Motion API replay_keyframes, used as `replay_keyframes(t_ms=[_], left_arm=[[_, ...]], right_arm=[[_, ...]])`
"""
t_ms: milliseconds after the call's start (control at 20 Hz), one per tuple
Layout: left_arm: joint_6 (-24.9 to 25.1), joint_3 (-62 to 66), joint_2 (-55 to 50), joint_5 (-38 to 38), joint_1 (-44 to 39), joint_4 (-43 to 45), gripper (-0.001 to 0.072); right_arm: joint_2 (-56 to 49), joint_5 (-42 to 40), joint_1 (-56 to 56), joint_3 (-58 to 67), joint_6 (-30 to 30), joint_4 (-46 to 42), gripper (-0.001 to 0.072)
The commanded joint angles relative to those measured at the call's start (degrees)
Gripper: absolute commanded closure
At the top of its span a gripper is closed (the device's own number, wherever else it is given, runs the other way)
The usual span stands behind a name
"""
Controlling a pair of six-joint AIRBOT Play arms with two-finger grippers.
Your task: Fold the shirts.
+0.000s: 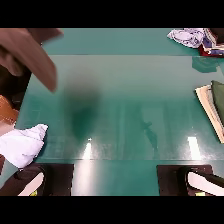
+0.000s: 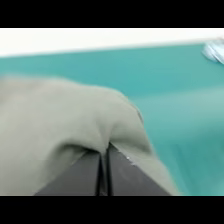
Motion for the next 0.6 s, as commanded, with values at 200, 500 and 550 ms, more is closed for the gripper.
replay_keyframes(t_ms=[200, 500, 550], left_arm=[[-6.8, -22.3, -4.7, -3.9, -17.9, 1.4, 0.0680], [-11.0, -42.6, -4.8, 13.1, -34.8, 1.0, 0.0663], [-11.0, -42.7, -4.8, 13.9, -35.3, 1.1, 0.0332]], right_arm=[[0.1, 4.0, 0.0, 1.5, 0.0, 0.0, 0.0696], [0.1, 5.2, 0.0, 1.5, 0.0, -0.1, 0.0696], [0.1, 5.2, 0.0, 1.5, 0.0, -0.1, 0.0696]])
